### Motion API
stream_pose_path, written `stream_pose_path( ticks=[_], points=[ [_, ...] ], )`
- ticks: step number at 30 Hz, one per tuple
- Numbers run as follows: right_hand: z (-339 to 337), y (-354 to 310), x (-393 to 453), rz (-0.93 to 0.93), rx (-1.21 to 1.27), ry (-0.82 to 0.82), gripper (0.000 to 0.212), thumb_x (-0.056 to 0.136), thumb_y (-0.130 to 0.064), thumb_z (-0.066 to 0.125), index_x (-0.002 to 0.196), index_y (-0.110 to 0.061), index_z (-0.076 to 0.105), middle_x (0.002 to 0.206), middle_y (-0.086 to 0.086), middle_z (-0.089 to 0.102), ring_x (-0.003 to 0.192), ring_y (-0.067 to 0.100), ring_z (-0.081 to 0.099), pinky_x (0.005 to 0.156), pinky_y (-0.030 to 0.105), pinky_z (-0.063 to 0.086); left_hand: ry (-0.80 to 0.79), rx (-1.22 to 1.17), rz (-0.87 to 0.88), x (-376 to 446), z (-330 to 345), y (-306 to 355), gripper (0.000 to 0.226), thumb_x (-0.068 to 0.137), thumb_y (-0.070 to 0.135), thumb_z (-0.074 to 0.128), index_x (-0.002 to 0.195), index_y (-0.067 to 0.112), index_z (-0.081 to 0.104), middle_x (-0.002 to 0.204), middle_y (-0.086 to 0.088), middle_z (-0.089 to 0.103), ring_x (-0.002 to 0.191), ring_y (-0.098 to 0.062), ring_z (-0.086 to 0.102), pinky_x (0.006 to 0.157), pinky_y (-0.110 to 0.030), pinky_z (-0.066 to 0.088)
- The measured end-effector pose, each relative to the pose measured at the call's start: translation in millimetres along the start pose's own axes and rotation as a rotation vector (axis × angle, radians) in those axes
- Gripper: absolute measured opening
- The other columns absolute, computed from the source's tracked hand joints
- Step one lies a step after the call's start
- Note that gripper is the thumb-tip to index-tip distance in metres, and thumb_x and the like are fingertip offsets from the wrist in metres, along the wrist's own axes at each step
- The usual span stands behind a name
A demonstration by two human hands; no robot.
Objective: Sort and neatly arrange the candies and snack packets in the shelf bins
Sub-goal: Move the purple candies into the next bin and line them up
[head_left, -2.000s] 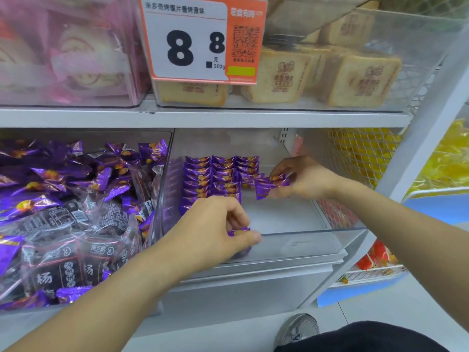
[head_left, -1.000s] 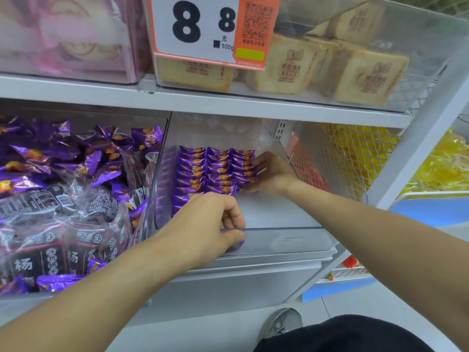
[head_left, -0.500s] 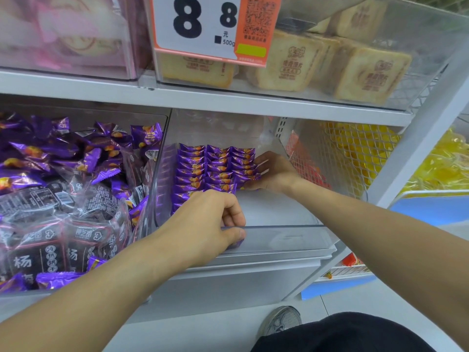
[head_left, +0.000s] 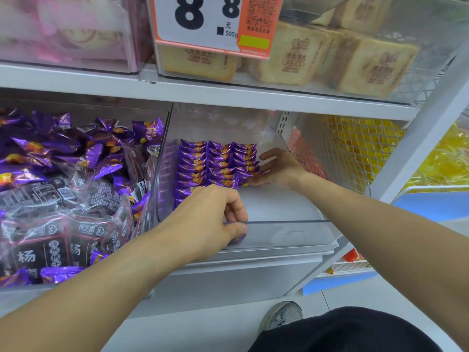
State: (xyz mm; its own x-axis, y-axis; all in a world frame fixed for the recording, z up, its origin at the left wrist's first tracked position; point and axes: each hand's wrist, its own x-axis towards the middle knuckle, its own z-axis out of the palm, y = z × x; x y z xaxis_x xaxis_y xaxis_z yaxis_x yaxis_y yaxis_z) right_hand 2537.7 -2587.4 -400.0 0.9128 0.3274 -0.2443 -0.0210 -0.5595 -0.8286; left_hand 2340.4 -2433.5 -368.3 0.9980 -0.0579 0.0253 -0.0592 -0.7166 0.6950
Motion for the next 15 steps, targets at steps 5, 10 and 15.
stream_pose_path(
  ticks=[5, 10, 15],
  points=[
    [-0.3, -2.3, -2.6, 0.011, 0.003, 0.0, 0.075, 0.063, -0.002, 0.091, 0.124, -0.005, 0.048, 0.086, 0.007, 0.068, 0.073, 0.018, 0.069, 0.059, 0.027, 0.059, -0.008, 0.004, 0.0, 0.0, -0.9, 0.7, 0.012, 0.08, 0.023, 0.079, 0.08, 0.025, 0.067, 0.067, 0.012, 0.069, 0.059, 0.003, 0.057, 0.058, -0.01, 0.044],
    [-7.1, -1.9, -2.8, 0.013, 0.015, -0.004, 0.075, 0.061, -0.001, 0.091, 0.124, -0.004, 0.05, 0.09, 0.01, 0.067, 0.075, 0.02, 0.07, 0.061, 0.029, 0.061, -0.01, 0.003, 0.001, -0.6, -0.8, 0.4, 0.012, 0.08, 0.023, 0.079, 0.081, 0.025, 0.068, 0.067, 0.012, 0.07, 0.059, 0.004, 0.057, 0.058, -0.01, 0.043],
    [-20.1, -11.2, -9.8, -0.076, -0.136, 0.129, 0.045, 0.068, -0.018, 0.09, 0.105, -0.01, 0.065, 0.095, 0.006, 0.069, 0.081, 0.021, 0.071, 0.072, 0.037, 0.063, 0.051, 0.02, 0.034, -4.1, -3.8, 6.8, 0.006, 0.083, 0.029, 0.073, 0.082, 0.026, 0.068, 0.071, 0.014, 0.069, 0.064, 0.004, 0.058, 0.063, -0.015, 0.046]
  ],
)
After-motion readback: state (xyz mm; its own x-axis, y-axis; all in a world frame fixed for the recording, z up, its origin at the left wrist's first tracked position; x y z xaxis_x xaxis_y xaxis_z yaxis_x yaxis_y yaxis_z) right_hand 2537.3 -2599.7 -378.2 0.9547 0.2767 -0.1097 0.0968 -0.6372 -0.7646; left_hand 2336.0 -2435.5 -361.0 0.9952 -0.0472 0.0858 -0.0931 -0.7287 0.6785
